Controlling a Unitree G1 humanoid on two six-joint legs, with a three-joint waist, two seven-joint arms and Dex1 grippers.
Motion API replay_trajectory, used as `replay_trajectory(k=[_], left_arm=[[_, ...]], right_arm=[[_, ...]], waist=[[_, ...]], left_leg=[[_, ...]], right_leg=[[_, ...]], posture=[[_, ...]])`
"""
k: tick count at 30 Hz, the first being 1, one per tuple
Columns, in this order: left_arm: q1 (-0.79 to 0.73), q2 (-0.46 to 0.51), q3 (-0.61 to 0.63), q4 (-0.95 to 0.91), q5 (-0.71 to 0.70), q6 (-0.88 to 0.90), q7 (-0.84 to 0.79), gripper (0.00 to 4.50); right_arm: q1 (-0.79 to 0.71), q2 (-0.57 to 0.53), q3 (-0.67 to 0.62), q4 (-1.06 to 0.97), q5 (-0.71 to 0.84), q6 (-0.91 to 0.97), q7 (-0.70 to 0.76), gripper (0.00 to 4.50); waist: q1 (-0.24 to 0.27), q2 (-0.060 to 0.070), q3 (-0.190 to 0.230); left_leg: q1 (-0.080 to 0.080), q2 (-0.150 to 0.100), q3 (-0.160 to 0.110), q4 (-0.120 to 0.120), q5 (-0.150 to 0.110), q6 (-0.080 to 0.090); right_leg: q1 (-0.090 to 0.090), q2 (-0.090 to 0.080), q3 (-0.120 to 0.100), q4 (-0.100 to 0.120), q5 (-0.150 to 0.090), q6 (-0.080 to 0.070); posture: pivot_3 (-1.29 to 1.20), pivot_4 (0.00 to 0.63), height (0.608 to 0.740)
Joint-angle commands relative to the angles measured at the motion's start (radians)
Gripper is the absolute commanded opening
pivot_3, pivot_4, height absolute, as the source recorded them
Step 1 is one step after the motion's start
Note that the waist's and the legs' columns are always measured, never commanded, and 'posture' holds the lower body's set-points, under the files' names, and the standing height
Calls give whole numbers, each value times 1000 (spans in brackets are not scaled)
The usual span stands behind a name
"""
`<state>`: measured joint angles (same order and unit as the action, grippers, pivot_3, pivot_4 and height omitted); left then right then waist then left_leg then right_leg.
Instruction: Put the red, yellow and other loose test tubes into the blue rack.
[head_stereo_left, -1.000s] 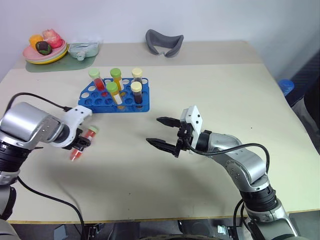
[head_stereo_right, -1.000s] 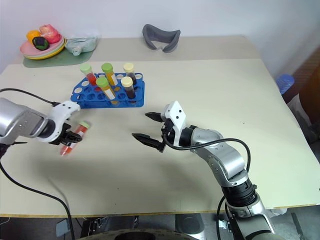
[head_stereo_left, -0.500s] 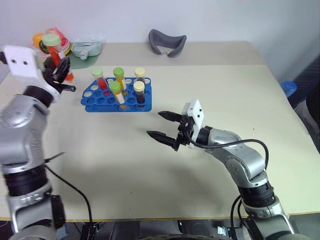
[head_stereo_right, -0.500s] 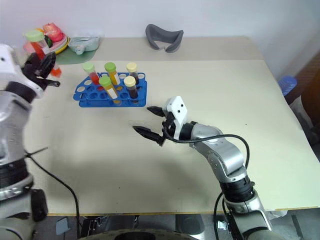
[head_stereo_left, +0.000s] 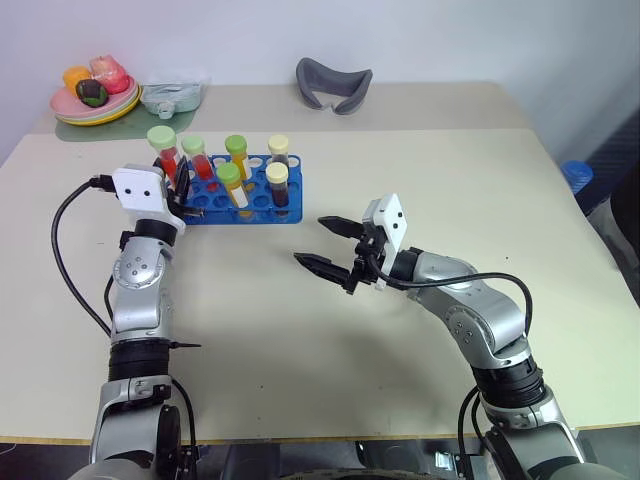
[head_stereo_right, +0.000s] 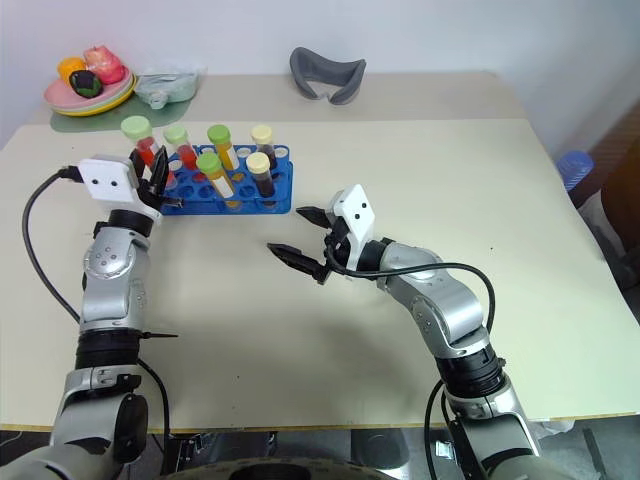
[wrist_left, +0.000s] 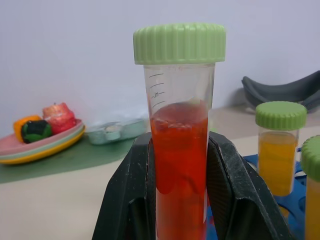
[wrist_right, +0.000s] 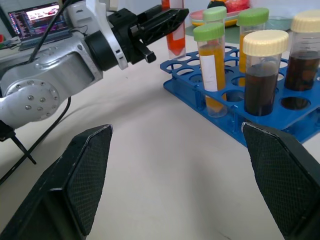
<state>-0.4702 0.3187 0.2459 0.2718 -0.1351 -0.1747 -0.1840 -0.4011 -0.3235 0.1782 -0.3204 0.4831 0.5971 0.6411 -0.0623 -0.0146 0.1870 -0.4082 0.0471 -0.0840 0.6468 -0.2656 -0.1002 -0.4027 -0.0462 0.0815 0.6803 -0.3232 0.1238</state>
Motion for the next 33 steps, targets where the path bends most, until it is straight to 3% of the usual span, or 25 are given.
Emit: replay_trajectory(k=[1,33], left_arm=[[-32,-10,-7,60,-5,-54,-13,750],[47,-28,-16,46,12,-64,32,750]], right_arm=[[0,3,-24,-51,3,-17,-12,4243],[5,-9,-15,-60,10,-12,9,4243]], waist=[[-3,0,0],[-8,1,-1]], left_leg=[[0,0,0,0,0,0],[2,0,0,0,0,0]], right_leg=[[0,0,0,0,0,0],[1,0,0,1,0,0]], posture=[[0,150,740],[0,150,740]])
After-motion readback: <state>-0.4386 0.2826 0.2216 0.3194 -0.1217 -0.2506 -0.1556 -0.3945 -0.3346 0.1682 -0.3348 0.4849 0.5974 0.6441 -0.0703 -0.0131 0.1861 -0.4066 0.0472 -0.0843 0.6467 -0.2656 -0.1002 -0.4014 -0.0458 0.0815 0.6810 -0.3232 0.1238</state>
